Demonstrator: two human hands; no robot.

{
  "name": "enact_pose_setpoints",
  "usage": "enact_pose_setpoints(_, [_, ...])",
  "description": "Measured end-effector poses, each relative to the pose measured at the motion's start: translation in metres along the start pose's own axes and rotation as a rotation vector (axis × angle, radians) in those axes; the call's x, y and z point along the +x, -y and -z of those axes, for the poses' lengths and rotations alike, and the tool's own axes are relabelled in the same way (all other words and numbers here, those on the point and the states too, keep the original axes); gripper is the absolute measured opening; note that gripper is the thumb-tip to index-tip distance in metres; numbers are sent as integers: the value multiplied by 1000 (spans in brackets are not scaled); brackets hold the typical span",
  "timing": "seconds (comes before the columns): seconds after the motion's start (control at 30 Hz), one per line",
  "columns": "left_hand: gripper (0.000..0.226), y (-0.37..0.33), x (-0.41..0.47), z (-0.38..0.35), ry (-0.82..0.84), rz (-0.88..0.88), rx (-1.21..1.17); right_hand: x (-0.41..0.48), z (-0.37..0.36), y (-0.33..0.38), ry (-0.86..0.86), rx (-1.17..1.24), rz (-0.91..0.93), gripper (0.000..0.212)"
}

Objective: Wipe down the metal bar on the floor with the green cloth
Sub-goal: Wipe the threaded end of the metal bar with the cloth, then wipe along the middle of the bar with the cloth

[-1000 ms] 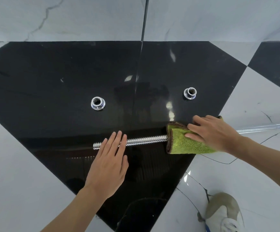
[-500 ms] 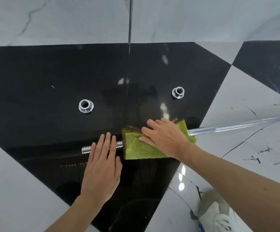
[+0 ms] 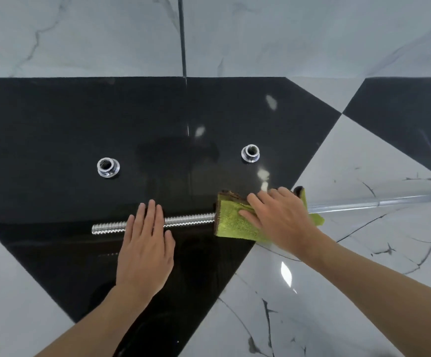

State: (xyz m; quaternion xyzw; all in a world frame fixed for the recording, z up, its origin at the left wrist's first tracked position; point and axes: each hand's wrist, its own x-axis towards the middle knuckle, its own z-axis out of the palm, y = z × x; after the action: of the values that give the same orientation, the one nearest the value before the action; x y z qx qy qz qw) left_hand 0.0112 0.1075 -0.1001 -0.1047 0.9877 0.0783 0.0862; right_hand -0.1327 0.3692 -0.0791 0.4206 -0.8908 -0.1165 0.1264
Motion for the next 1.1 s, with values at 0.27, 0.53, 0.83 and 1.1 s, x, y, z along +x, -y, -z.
enact_pose_setpoints(0.27, [68, -119, 22, 2, 187, -58, -32, -41, -25, -92, 23, 59, -25, 61])
enact_pose_setpoints(0.53, [79, -141, 32, -2, 270, 67, 34, -41, -41, -77, 8, 212, -49, 54])
enact_pose_setpoints(0.83, [71, -149, 55, -20, -36, 184, -46, -28, -61, -84, -9, 247, -63, 53])
enact_pose_setpoints(1.1, [64, -153, 92, -29, -154, 312, -43, -81, -86, -188, 8, 149, -119, 63])
